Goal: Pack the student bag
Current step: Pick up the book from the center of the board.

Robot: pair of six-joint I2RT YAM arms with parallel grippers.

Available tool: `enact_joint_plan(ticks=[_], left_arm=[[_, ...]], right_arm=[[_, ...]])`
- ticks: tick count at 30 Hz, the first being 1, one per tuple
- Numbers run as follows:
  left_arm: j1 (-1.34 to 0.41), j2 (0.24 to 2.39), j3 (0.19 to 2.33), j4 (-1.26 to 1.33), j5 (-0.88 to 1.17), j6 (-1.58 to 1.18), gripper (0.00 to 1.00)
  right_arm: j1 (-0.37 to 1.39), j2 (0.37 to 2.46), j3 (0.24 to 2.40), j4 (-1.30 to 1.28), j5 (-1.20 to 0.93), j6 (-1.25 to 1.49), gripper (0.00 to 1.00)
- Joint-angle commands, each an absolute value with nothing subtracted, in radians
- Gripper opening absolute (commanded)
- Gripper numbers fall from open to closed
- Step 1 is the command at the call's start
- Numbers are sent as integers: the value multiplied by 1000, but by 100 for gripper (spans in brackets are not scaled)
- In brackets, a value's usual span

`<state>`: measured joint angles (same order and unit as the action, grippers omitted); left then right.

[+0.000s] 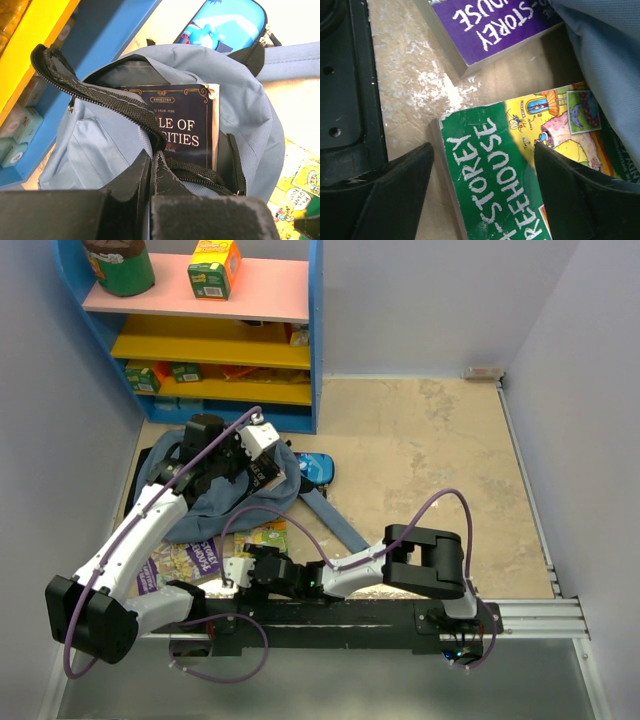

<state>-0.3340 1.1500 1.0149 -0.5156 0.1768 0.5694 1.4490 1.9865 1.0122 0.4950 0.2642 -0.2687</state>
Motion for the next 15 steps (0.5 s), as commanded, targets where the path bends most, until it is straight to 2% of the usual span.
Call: enact_joint_plan(ticks=[1,4,5,7,8,9,13,15], left_arm=[[-330,1115,1014,-456,224,584,0],[-330,1117,1012,-463,233,584,0],[-330,1117,1011,-463,235,584,0],[-330,1115,1009,-468,236,584,0],[-330,1114,1009,-471,236,587,0],[-330,1112,1008,-474,238,591,0],[-330,1108,1003,-482,242,600,0],[-330,1108,1002,-485,250,601,0]], right_arm=[[1437,1977,1009,506,203,-221,81],[1407,1971,1002,496,114,-175,70],[1396,1973,1002,491,69,-164,62],[1378,1977,1003,491,42,-143,54],[1373,1980,1006,479,22,-138,43],[1367,1985,1015,471,18,-135,38],[1368,2017,1038,422,31,-140,27],[1368,2019,1035,413,46,-138,17]])
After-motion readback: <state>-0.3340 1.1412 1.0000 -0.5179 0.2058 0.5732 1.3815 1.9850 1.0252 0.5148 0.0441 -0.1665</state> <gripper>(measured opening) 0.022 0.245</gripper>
